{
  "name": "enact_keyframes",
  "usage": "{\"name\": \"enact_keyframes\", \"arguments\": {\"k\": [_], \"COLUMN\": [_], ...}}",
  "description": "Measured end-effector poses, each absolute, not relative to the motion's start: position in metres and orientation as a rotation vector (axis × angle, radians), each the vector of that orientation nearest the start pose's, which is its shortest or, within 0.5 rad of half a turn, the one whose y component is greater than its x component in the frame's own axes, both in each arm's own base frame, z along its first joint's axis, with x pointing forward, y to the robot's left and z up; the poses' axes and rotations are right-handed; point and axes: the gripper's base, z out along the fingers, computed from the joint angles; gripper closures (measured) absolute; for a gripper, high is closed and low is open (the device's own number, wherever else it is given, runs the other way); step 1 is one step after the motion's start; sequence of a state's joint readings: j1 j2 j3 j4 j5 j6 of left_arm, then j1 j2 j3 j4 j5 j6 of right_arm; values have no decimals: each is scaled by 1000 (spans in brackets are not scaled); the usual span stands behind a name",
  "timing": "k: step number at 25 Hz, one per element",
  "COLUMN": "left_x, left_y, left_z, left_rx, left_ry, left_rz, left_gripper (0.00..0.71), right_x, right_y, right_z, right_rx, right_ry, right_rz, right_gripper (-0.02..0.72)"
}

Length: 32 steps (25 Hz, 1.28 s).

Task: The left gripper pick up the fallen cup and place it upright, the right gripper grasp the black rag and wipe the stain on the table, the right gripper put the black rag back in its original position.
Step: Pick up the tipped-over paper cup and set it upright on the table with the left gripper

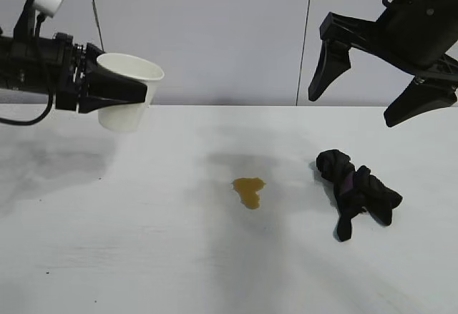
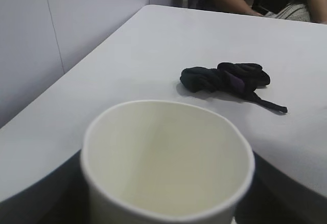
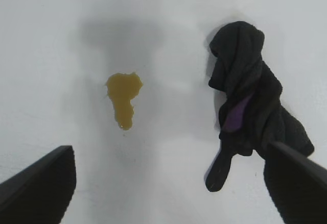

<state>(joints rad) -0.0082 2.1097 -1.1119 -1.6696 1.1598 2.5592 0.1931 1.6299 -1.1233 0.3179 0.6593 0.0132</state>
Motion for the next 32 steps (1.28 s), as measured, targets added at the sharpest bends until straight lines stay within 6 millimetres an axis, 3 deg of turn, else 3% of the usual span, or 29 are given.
{"name": "enact_keyframes", "arguments": {"k": [4, 20, 26, 28, 30, 32], "left_x": [363, 361, 360, 360, 360, 360], "left_y": [-86, -85, -85, -85, -85, -85], "left_z": [121, 79, 73, 73, 73, 73], "left_rx": [1247, 1214, 1209, 1209, 1209, 1204], "left_ry": [1473, 1563, 1578, 1578, 1578, 1583], "left_rz": [-757, -818, -830, -830, -830, -834], "left_gripper": [242, 242, 242, 203, 102, 53], "right_x": [328, 328, 328, 328, 328, 328], "right_y": [82, 82, 82, 82, 82, 82], "right_z": [243, 243, 243, 243, 243, 243], "right_rx": [31, 30, 26, 22, 22, 22], "right_ry": [2653, 2653, 2653, 2653, 2653, 2653], "right_rz": [410, 409, 408, 407, 407, 407], "right_gripper": [9, 9, 9, 9, 9, 9]}}
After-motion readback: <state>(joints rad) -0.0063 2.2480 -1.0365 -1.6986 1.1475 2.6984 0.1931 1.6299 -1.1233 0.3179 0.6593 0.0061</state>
